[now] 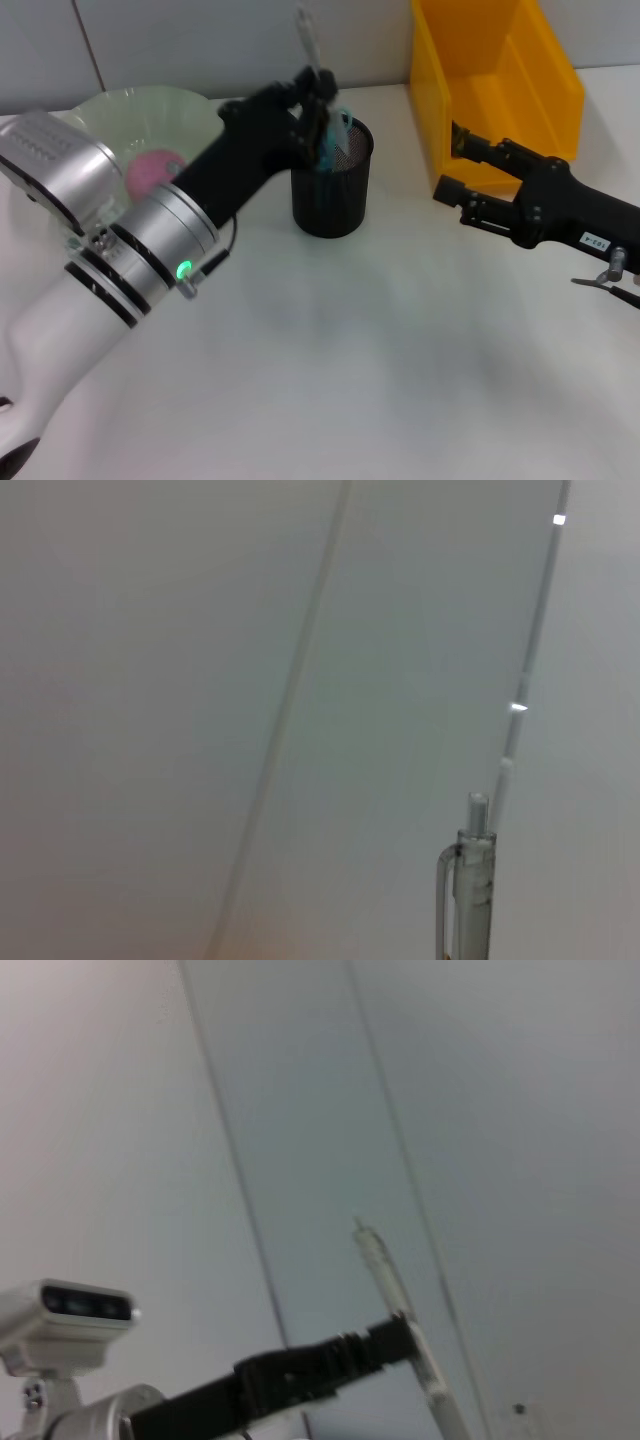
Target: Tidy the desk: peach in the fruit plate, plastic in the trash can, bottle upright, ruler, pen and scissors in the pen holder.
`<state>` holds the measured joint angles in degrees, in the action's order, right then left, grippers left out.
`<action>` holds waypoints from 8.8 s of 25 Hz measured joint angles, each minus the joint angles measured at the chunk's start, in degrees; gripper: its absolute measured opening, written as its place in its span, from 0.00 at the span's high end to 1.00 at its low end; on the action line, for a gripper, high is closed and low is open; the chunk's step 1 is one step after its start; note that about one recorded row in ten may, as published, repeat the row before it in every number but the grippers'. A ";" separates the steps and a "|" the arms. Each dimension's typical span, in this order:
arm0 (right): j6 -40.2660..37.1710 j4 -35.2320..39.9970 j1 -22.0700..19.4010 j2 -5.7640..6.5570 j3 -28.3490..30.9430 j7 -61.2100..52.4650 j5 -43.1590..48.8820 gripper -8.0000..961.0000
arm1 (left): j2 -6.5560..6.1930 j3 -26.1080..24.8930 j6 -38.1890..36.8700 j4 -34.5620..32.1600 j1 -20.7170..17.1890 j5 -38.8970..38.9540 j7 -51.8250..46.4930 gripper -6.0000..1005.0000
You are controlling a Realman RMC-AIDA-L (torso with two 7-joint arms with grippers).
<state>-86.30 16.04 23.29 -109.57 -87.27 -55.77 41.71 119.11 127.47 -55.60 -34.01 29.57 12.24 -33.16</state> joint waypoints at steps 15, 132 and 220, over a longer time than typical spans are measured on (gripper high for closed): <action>1.58 12.03 -1.38 -0.78 13.90 -3.00 24.84 0.16 | -0.83 -4.94 -3.74 -0.67 -1.84 -20.60 -13.63 0.85; 5.31 22.12 -1.18 -8.93 25.27 -2.80 36.80 0.82 | -1.05 -12.58 -11.95 -1.05 -5.50 -35.88 -15.43 0.43; -11.77 19.30 9.15 -2.44 46.64 -36.10 69.41 0.14 | -9.25 -56.97 -38.08 -4.14 -7.48 -92.48 -51.65 0.33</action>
<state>-98.07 35.34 32.44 -112.00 -40.63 -91.87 111.12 109.86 70.49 -93.69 -38.16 22.09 -80.24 -84.81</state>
